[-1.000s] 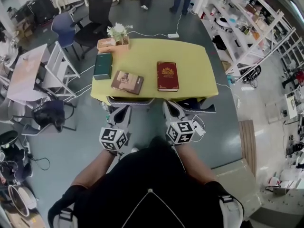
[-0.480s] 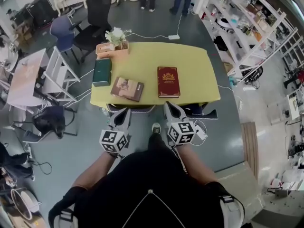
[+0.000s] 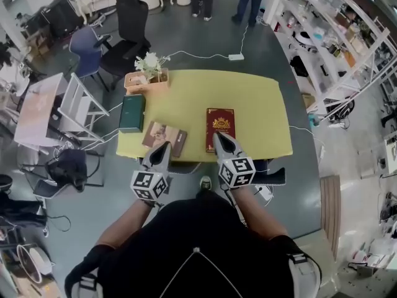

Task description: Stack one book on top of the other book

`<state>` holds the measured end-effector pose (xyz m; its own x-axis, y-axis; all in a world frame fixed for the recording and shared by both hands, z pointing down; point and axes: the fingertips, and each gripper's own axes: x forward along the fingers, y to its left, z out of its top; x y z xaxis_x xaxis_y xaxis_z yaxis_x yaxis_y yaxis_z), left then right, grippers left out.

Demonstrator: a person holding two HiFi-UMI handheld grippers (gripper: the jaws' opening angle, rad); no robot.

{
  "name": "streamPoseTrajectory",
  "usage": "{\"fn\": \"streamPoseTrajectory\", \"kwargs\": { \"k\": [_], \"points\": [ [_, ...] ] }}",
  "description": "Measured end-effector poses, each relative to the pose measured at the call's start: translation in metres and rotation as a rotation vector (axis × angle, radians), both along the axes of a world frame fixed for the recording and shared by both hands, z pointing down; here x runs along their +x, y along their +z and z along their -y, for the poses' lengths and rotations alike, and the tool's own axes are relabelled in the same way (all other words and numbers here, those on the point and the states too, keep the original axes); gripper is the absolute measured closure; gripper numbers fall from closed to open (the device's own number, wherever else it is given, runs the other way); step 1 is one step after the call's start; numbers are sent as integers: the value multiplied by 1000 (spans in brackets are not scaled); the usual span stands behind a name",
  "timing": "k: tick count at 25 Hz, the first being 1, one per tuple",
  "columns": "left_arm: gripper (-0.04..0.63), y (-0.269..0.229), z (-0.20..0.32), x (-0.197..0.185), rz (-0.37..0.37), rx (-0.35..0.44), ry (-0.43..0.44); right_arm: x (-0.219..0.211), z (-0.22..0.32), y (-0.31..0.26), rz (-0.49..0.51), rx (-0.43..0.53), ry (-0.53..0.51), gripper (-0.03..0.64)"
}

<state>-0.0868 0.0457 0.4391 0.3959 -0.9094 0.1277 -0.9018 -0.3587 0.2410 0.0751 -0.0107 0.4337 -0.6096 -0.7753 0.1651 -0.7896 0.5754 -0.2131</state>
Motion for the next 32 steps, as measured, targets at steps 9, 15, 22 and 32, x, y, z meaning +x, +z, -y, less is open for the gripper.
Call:
{"fn": "streamPoseTrajectory", "kwargs": {
  "k": [9, 15, 22, 32],
  "points": [
    [586, 6, 91, 17, 4, -49, -110, 11, 110, 5, 44, -18, -103, 612],
    [586, 18, 117, 0, 2, -108, -208, -13, 160, 24, 47, -76, -163, 612],
    [586, 69, 129, -55, -146, -283, -340, -84, 187, 55, -32, -109, -273, 612],
    [422, 162, 117, -113, -320, -567, -491, -170, 195, 137, -156, -257, -509, 611]
  ]
}}
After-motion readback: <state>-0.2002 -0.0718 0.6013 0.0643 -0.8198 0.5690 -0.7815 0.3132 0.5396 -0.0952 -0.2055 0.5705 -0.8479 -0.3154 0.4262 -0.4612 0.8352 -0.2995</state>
